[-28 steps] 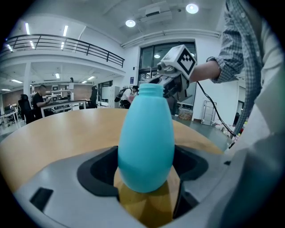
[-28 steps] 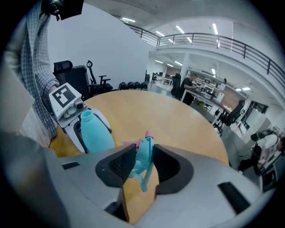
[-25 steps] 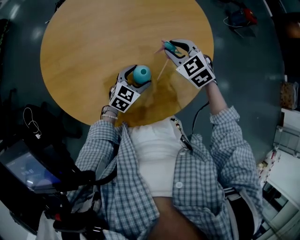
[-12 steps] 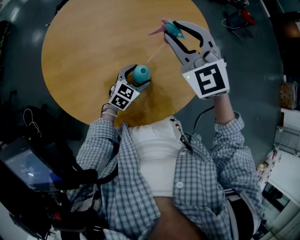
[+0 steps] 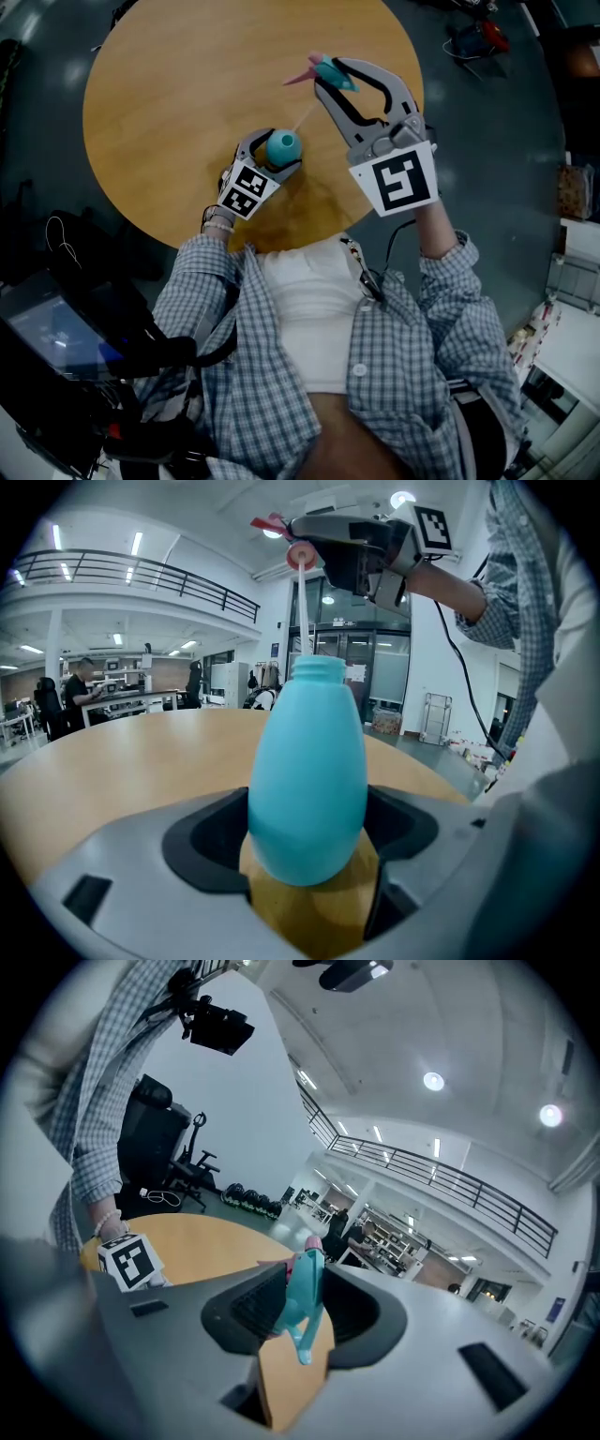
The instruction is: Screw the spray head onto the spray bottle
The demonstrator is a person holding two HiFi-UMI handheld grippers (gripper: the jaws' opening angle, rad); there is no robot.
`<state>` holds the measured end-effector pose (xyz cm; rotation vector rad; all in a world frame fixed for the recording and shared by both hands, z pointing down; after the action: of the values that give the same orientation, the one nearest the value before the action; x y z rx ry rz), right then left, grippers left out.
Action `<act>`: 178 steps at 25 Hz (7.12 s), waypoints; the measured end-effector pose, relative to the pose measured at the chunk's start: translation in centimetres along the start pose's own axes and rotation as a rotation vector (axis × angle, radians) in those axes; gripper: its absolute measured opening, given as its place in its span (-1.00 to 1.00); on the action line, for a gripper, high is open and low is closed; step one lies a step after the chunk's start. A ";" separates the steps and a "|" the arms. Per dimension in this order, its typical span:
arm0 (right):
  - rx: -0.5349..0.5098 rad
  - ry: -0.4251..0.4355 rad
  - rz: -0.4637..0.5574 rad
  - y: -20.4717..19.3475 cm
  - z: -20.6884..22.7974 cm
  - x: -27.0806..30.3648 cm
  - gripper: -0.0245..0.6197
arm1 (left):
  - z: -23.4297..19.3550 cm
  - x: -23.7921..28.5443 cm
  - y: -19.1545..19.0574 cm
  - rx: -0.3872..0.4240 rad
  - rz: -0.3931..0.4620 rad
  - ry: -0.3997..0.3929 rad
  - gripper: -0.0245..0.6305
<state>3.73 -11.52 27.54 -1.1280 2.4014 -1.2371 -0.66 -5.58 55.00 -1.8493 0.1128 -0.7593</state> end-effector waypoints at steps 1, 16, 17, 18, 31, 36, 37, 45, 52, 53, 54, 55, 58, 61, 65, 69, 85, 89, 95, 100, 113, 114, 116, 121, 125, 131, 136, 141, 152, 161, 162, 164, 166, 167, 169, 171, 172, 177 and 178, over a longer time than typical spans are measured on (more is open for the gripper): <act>-0.005 0.005 -0.001 0.1 -0.1 -0.1 -0.56 | 0.0 0.0 0.0 0.000 0.000 0.001 0.26; -0.099 0.087 -0.022 -0.6 -4.4 -0.5 -0.56 | 0.0 -0.1 -0.4 -0.008 -0.003 0.001 0.26; -0.099 0.089 -0.019 -0.9 -5.1 -0.5 -0.56 | 0.1 -0.1 -0.4 -0.008 -0.004 0.000 0.26; -0.097 0.090 -0.014 -1.2 -5.8 -0.4 -0.56 | 0.1 -0.1 -0.4 -0.007 -0.002 -0.001 0.26; -0.124 0.083 -0.002 -4.8 -12.1 0.1 -0.56 | 0.2 -0.3 -0.2 -0.008 0.009 -0.002 0.26; -0.195 0.074 0.012 -5.1 -13.5 0.0 -0.56 | 0.3 -0.6 0.4 0.002 0.010 0.001 0.26; -0.197 0.069 0.011 -5.1 -13.6 -0.1 -0.56 | 0.3 -0.5 0.2 0.001 0.012 0.001 0.26; -0.198 0.058 0.003 -5.2 -14.3 -1.3 -0.56 | 0.5 -0.3 -0.1 0.000 0.006 -0.008 0.26; -0.124 0.134 -0.045 -5.1 -14.4 -0.7 -0.50 | 0.3 -0.5 0.6 -0.003 0.008 -0.008 0.26; -0.106 0.152 -0.057 -5.2 -14.3 -0.6 -0.42 | 0.3 -0.5 0.6 -0.002 0.008 -0.008 0.26; -0.095 0.169 -0.068 -5.3 -14.2 -0.6 -0.39 | 0.3 -0.5 0.6 -0.002 0.008 -0.008 0.26; -0.090 0.184 -0.077 -5.5 -14.2 -0.6 -0.35 | 0.2 -0.5 0.7 -0.002 0.009 -0.008 0.26; -0.063 0.223 -0.085 -6.4 -13.9 -0.8 -0.32 | 0.2 -0.4 0.7 -0.005 0.013 -0.008 0.26; -0.003 0.289 -0.086 -6.8 -13.2 -1.5 -0.32 | 0.3 -0.4 0.7 -0.006 0.015 -0.009 0.26; 0.061 0.449 -0.089 -7.5 -11.9 -2.7 -0.32 | 0.4 -0.5 0.6 -0.005 0.016 -0.011 0.26; 0.083 0.677 -0.130 -8.8 -11.5 -3.1 -0.32 | 0.5 -0.5 0.6 -0.001 0.013 -0.015 0.26; -0.099 1.145 -0.124 -8.3 -15.2 0.5 -0.51 | 1.1 -1.1 -0.2 0.002 0.007 -0.027 0.26; -0.067 1.155 -0.090 -8.3 -14.8 0.3 -0.53 | 1.1 -0.9 -0.2 0.000 0.008 -0.026 0.26; 0.153 0.987 -0.005 -9.1 -14.5 -0.4 -0.53 | 1.3 -1.0 0.0 -0.004 0.013 -0.029 0.26; 0.270 0.731 0.012 -9.3 -14.6 -1.1 -0.53 | 1.3 -1.1 0.2 -0.009 0.012 -0.027 0.26; 0.460 0.000 -0.139 -9.0 -16.2 -2.2 -0.53 | 0.9 -1.2 0.0 -0.017 0.017 0.005 0.26; 0.471 -0.041 -0.164 -9.0 -16.4 -2.3 -0.53 | 0.9 -1.2 -0.1 -0.016 0.016 0.007 0.26; 0.512 -0.099 -0.174 -9.0 -16.6 -2.1 -0.53 | 0.8 -1.2 -0.1 -0.017 0.017 0.009 0.26; 0.573 -0.004 -0.188 -9.5 -16.4 -1.6 -0.53 | 0.6 -1.2 0.0 -0.025 0.021 0.005 0.26; 0.485 0.245 -0.171 -9.9 -16.4 -2.0 -0.43 | 0.6 -1.2 0.1 -0.025 0.022 -0.003 0.26; 0.467 0.611 -0.169 -11.2 -13.9 -2.5 -0.40 | 0.7 -1.3 0.0 -0.022 0.023 -0.012 0.26; 0.370 0.863 -0.181 -10.3 -13.0 -0.9 -0.40 | 0.7 -1.3 -0.1 -0.018 0.018 -0.023 0.26; 0.256 1.026 -0.198 -9.6 -14.0 0.4 -0.40 | 0.9 -1.5 -0.5 -0.018 0.014 -0.027 0.26; 0.251 0.947 -0.099 -9.3 -14.4 -0.5 -0.55 | 1.3 -1.5 -0.1 -0.015 0.018 -0.032 0.26; 0.374 0.398 -0.069 -9.5 -15.4 -2.3 -0.55 | 1.3 -1.4 -0.1 -0.019 0.023 -0.023 0.26; 0.393 0.324 -0.079 -9.5 -15.5 -2.4 -0.55 | 1.3 -1.4 0.0 -0.019 0.023 -0.021 0.26; 0.422 0.184 -0.114 -9.4 -15.8 -2.7 -0.55 | 1.2 -1.3 0.0 -0.021 0.024 -0.016 0.26; 0.429 0.059 -0.159 -9.2 -16.3 -2.8 -0.56 | 1.1 -1.4 0.0 -0.025 0.027 -0.010 0.26; 0.430 0.004 -0.182 -9.1 -16.5 -2.8 -0.56 | 1.1 -1.4 -0.1 -0.027 0.029 -0.006 0.26; 0.447 -0.081 -0.224 -8.9 -16.8 -2.8 -0.57 | 1.0 -1.4 -0.1 -0.030 0.032 0.001 0.26; 0.473 -0.117 -0.243 -8.9 -16.9 -2.6 -0.57 | 0.8 -1.4 0.0 -0.034 0.033 0.002 0.26; 0.482 -0.114 -0.244 -9.0 -16.8 -2.6 -0.57 | 0.8 -1.3 0.0 -0.034 0.033 0.000 0.26; 0.463 0.013 -0.232 -9.3 -16.6 -2.3 -0.57 | 0.6 -1.3 0.0 -0.036 0.033 -0.010 0.27; 0.456 0.039 -0.232 -9.4 -16.7 -2.3 -0.56 | 0.6 -1.3 0.0 -0.035 0.032 -0.013 0.27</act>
<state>2.05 -3.15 44.82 -1.2577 1.8992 -1.7765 -1.33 -4.55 54.35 -1.8811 0.1474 -0.7275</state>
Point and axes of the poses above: the fingertips, and each gripper's own axes: x forward along the fingers, z to its right, y out of its top, the point moved 4 cm from there along -x, backward along the fingers, and after that the axes turned 13 degrees about -y, right-handed, at the moved point
